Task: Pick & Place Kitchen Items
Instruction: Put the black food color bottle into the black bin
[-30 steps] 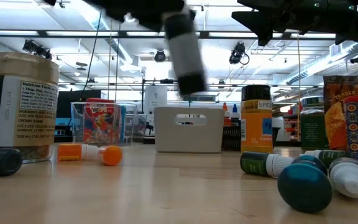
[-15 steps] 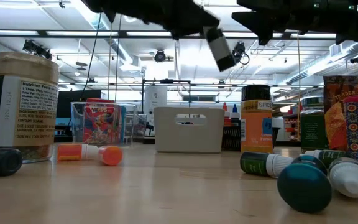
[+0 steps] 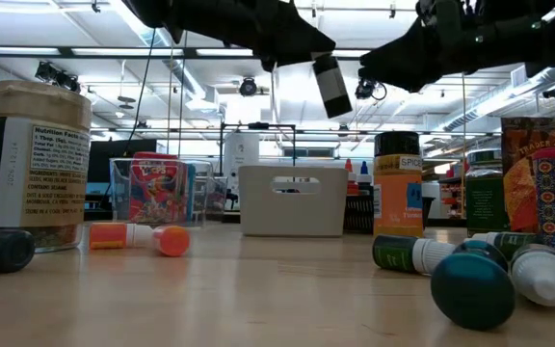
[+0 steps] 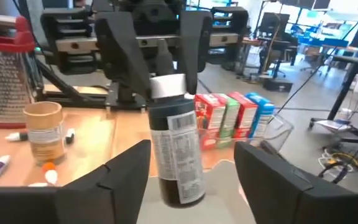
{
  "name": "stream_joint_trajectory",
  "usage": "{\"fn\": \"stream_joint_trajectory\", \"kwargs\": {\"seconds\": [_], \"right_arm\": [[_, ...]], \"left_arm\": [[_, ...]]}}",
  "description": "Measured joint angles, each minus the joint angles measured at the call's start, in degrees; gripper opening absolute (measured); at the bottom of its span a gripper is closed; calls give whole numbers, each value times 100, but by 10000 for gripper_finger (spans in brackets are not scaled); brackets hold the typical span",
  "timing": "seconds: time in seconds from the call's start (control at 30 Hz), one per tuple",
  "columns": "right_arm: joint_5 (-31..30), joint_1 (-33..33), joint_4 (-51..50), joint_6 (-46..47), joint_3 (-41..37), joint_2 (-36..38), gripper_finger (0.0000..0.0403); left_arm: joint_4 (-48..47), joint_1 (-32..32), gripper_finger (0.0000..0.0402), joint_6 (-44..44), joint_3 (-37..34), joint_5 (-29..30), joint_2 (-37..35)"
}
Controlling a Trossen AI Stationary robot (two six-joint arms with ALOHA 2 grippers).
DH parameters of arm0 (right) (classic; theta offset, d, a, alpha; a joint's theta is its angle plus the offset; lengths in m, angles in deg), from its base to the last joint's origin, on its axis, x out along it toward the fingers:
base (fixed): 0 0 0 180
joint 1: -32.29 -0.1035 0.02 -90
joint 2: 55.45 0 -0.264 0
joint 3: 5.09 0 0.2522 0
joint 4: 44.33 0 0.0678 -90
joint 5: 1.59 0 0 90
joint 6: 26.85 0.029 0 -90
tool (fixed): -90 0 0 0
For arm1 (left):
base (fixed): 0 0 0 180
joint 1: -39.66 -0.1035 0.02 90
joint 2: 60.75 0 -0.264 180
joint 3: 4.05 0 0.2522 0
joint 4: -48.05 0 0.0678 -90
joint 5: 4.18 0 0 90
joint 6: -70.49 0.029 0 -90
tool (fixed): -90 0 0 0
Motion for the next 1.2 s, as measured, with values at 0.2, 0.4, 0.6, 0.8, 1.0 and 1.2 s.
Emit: {"fn": "stream_joint_trajectory", "kwargs": {"seconds": [0.2, 0.4, 0.6, 0.8, 1.0, 1.2], "right_arm": [[556, -5, 481, 30, 2, -274, 289], [535, 27, 808, -137, 297, -1031, 297], [223, 36, 317, -280, 1031, -1733, 284], [186, 34, 152, -283, 1248, -1928, 257], [165, 36, 154, -243, 1250, -1875, 225], [-335, 36, -89, -245, 1252, -1873, 197]], "left_arm": [[77, -2, 129, -110, 0, -86, 0], [180, -1, 144, -107, 0, -111, 0], [194, -2, 129, -110, 0, -110, 0], [-47, -2, 146, -109, 0, -87, 0], [-293, 0, 133, -108, 0, 159, 0], [-265, -2, 137, -94, 0, 242, 0]]}}
